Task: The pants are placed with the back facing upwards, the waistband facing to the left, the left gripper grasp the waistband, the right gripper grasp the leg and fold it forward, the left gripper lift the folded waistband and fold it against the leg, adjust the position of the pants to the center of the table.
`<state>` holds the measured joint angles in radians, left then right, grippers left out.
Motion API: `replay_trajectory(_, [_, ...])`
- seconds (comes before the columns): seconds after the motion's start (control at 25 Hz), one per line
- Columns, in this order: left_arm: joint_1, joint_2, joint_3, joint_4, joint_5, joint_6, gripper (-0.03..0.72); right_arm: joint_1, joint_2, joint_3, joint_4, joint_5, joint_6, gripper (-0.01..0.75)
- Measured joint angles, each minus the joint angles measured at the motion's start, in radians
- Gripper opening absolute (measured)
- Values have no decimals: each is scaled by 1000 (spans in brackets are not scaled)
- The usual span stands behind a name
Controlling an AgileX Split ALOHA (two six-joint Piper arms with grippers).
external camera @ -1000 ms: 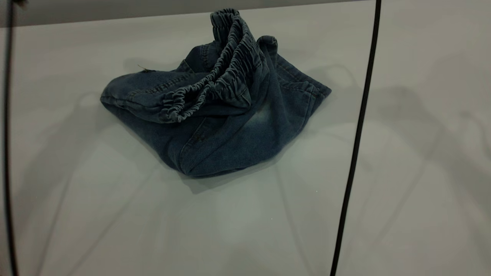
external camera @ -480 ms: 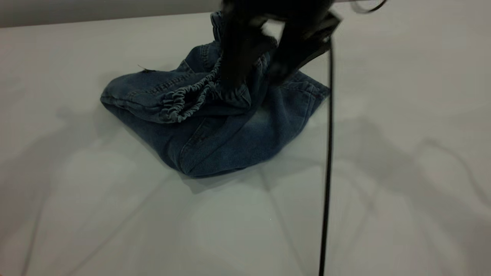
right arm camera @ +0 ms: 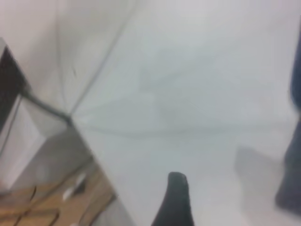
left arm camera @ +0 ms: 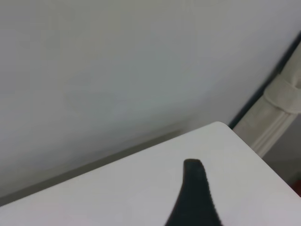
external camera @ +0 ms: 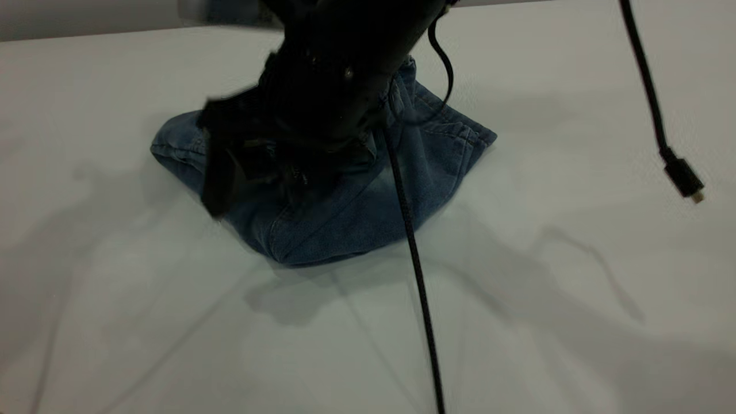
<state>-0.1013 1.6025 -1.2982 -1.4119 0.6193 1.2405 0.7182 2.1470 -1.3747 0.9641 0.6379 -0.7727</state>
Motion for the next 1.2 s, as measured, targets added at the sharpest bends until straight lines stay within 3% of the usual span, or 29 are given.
replay_trajectory(0.4, [0, 1, 0, 0, 1, 0, 488, 0, -1, -91, 56, -124, -99, 542])
replay_trajectory(0.72, [0, 1, 0, 0, 0, 0, 488, 0, 35, -142, 57, -324, -106, 542])
replay_trajectory(0.84, [0, 1, 0, 2, 0, 0, 488, 0, 51, -141, 32, -353, -107, 542])
replay_trajectory(1.0, [0, 1, 0, 29, 1, 2, 488, 0, 25, -141, -2, -286, -95, 542])
replay_trajectory(1.2, [0, 1, 0, 53, 1, 1, 488, 0, -8, -141, -20, -29, -95, 534])
